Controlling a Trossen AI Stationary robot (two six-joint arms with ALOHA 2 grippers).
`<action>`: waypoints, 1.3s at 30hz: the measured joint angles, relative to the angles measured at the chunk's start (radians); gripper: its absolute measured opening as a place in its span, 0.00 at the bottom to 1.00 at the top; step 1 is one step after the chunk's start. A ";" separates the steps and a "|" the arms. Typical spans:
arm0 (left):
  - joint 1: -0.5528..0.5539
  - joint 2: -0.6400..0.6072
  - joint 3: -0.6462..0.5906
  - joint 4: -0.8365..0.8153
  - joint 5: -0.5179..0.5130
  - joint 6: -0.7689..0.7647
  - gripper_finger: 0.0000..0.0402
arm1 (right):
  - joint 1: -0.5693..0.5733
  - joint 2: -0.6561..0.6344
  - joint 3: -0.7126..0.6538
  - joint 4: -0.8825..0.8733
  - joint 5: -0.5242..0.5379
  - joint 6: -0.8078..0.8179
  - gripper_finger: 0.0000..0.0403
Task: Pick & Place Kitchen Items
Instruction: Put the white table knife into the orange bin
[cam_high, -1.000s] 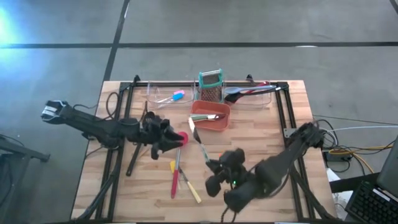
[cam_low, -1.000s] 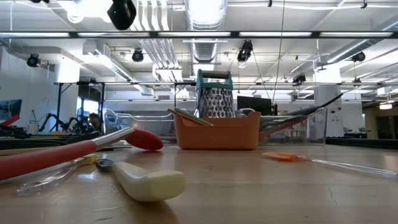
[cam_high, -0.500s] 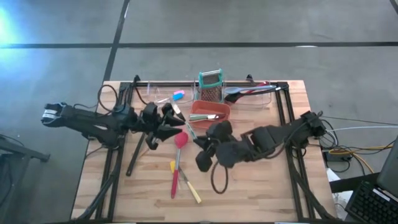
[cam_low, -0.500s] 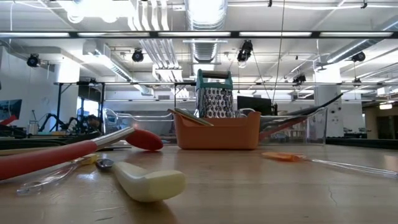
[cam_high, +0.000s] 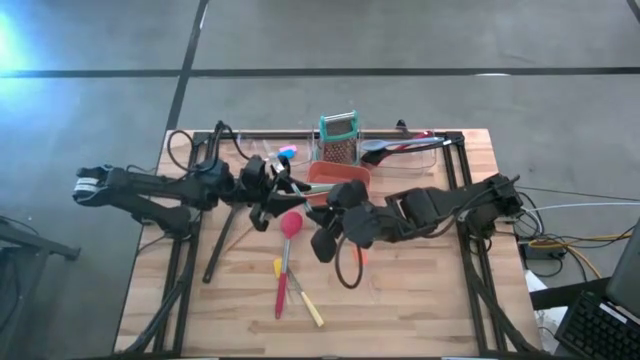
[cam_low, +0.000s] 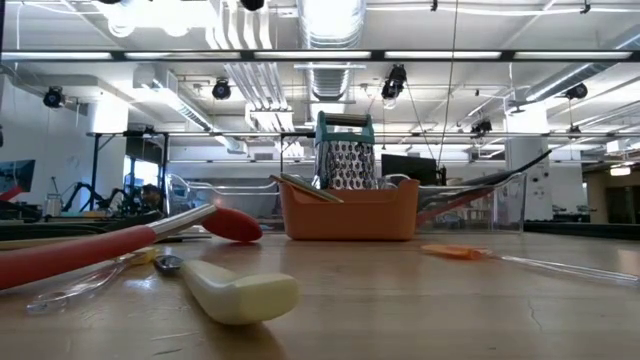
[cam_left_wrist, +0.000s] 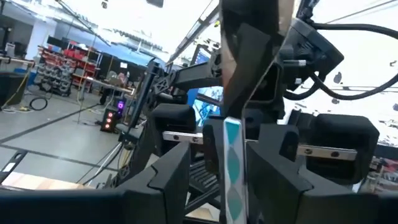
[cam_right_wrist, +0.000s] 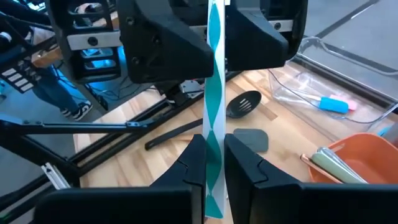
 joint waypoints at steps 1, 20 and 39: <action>0.004 0.002 0.003 0.000 0.009 -0.001 0.38 | -0.001 0.000 0.000 -0.001 0.000 0.000 0.05; 0.042 0.004 0.013 0.000 0.106 0.028 0.08 | -0.017 -0.011 0.000 -0.015 -0.003 -0.035 0.07; 0.151 0.003 0.181 -0.585 0.125 0.100 0.08 | 0.007 -0.179 0.002 -0.552 -0.019 0.319 0.35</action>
